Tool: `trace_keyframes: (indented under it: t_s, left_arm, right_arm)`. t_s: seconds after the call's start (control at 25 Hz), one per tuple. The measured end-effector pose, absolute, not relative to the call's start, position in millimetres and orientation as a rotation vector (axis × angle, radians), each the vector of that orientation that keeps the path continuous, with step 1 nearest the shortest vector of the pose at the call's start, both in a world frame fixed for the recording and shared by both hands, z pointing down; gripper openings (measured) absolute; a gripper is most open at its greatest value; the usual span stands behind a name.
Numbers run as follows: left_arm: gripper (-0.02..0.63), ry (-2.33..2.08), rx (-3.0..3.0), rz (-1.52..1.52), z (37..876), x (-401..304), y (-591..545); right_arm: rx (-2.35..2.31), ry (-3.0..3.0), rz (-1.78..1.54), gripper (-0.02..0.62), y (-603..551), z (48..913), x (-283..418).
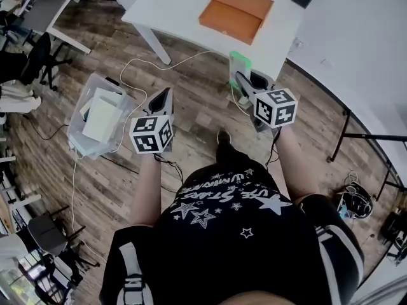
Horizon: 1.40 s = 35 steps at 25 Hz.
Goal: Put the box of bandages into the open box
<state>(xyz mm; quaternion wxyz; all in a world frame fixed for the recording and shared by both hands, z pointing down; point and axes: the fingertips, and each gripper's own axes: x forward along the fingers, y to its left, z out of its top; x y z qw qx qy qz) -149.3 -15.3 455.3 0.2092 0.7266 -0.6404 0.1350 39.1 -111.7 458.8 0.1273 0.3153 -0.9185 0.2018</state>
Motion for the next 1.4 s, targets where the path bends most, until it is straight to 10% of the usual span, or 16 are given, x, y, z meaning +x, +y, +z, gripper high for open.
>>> trace_keyframes:
  t_s: [1.4]
  left_arm:
    - [0.020, -1.659, 2.137, 0.430, 468, -163, -286]
  right_arm:
    - [1.050, -2.578, 0.524, 0.110, -360, 471, 37]
